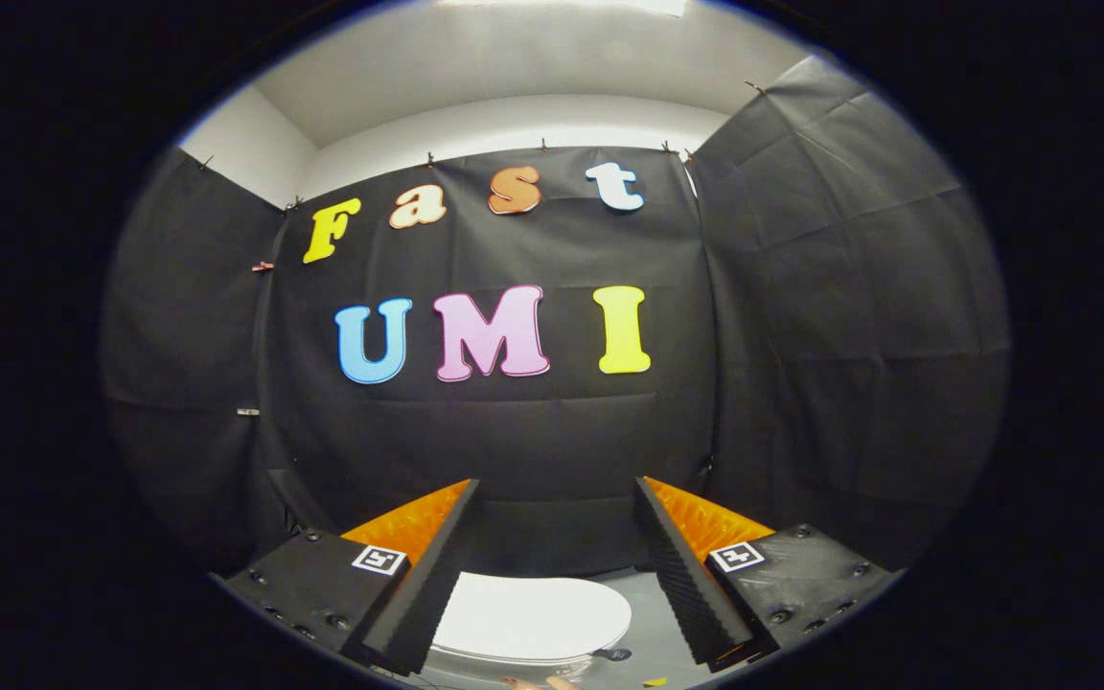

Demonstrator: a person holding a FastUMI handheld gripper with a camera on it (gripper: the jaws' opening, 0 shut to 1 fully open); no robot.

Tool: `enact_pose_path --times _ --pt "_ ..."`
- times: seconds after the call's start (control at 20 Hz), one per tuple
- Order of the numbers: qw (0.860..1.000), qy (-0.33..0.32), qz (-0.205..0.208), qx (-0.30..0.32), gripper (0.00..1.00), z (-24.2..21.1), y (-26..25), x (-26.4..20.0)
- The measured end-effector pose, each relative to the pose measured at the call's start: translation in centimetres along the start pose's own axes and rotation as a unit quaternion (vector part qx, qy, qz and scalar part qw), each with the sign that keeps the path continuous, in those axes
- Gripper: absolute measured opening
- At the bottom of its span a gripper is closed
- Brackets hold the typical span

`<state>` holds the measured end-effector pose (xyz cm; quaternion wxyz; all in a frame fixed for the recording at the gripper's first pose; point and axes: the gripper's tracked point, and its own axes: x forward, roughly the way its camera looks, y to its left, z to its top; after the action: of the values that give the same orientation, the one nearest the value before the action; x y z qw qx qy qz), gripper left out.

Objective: Open the toilet lid.

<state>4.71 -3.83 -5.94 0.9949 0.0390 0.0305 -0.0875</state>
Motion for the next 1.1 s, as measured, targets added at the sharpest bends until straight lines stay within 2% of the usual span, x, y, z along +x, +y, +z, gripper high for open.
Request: enact_pose_path --times 0.4,0.75,1.1 --pt "0.990 0.046 -0.078 0.106 0.99 -10.5 -7.7 4.9" --pt "0.974 0.083 -0.107 0.180 1.00 -20.7 -12.1 8.3" --pt "0.942 0.143 -0.142 0.270 1.00 -31.3 -15.5 10.6"
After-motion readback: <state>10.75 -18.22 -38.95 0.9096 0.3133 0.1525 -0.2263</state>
